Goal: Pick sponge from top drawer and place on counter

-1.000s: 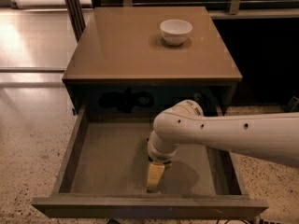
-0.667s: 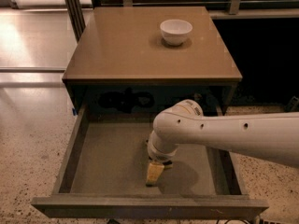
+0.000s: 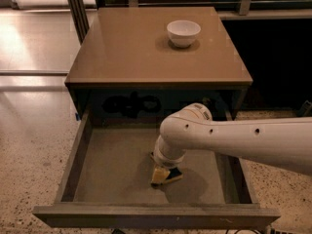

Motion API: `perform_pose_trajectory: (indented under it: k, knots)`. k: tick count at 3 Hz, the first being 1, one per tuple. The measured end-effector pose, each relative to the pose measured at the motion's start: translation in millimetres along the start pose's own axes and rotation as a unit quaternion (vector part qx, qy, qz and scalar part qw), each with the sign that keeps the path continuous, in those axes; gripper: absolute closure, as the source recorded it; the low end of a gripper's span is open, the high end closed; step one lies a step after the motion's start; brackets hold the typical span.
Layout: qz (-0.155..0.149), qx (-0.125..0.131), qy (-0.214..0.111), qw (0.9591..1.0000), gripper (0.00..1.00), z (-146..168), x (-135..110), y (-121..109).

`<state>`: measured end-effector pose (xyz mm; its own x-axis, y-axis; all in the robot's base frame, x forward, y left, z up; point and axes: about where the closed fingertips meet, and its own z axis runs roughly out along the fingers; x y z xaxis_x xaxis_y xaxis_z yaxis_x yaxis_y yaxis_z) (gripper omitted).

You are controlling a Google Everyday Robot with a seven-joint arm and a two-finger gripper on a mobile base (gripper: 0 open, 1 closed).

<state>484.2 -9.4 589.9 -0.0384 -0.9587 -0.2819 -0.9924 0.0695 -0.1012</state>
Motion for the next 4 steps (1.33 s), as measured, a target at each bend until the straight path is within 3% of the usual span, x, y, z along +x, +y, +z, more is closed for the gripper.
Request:
perform_pose_trajectory:
  k: [1, 3, 4]
  knots:
    - [0.000, 0.000, 0.000, 1.0000, 0.97, 0, 0, 0]
    - [0.000, 0.000, 0.000, 1.0000, 1.00, -2, -1, 0]
    - [-0.013, 0.001, -0.019, 0.9997, 1.00, -27, -8, -10]
